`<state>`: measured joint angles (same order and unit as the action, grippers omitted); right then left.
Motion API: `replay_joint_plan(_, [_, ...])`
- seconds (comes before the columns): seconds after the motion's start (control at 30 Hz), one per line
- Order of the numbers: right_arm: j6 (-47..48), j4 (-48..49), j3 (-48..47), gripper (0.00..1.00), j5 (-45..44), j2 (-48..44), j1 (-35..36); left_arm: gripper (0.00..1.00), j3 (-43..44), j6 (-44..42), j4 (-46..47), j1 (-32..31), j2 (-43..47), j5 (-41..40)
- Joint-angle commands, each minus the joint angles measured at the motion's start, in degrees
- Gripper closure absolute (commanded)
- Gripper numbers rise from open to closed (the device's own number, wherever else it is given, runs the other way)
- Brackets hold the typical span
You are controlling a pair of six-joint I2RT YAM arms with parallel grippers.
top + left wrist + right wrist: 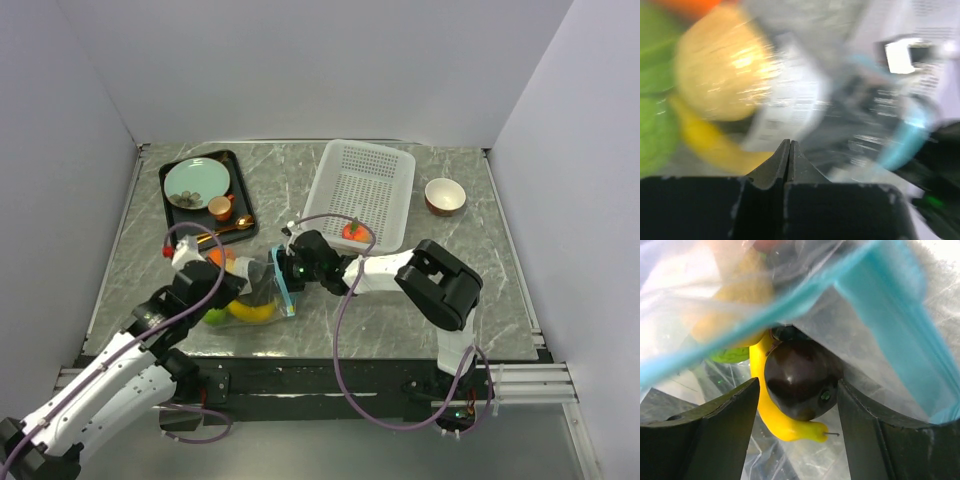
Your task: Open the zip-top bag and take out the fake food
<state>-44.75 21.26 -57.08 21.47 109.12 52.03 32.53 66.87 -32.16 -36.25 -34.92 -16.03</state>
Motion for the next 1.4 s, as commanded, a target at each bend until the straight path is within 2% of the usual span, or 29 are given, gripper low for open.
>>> replay_joint_plan(0.0, [3.35, -3.23, -4.00, 0.28, -3.28, 0.30, 1.05, 0.99, -5.72, 7.48, 3.24, -0.14, -0.32, -3.74])
replay_joint_plan(0.17, [6.25, -8.24, -6.37, 0.24, -7.49, 0.39, 2.46, 0.99, -8.45, 9.59, 5.79, -0.14, -4.53, -7.87])
replay_joint_plan(0.37, [7.57, -11.76, -9.10, 0.23, -9.17, 2.49, 3.60, 0.99, -11.61, 10.12, 12.12, -0.14, -8.75, -6.99])
replay_joint_plan(0.6, [7.66, -15.19, -11.39, 0.25, -11.28, 4.17, 4.22, 0.99, -13.72, 10.73, 13.01, -0.14, -8.68, -7.25])
replay_joint_plan(0.7, [6.87, -14.40, -10.16, 0.41, -12.07, 2.77, 4.13, 0.99, -14.08, 12.31, 10.64, -0.14, -7.19, -9.36])
replay_joint_plan(0.73, [6.78, -14.40, -9.90, 0.52, -12.59, 1.55, 4.04, 0.99, -14.08, 14.06, 8.19, -0.05, -6.92, -10.06])
replay_joint_plan(0.8, [6.78, -14.31, -8.93, 0.59, -13.30, 0.13, 4.04, 0.99, -13.82, 17.57, 3.89, -0.14, -6.39, -12.43])
replay_joint_plan(1.03, [6.96, -14.75, -4.80, 0.63, -15.06, -8.56, 2.20, 0.99, -12.76, 21.02, -0.88, -0.14, -5.43, -14.73])
replay_joint_plan(1.37, [9.15, -20.90, -0.85, 0.65, -19.89, -19.99, -1.92, 0.99, -11.80, 17.16, 2.71, -0.14, -4.20, -12.45])
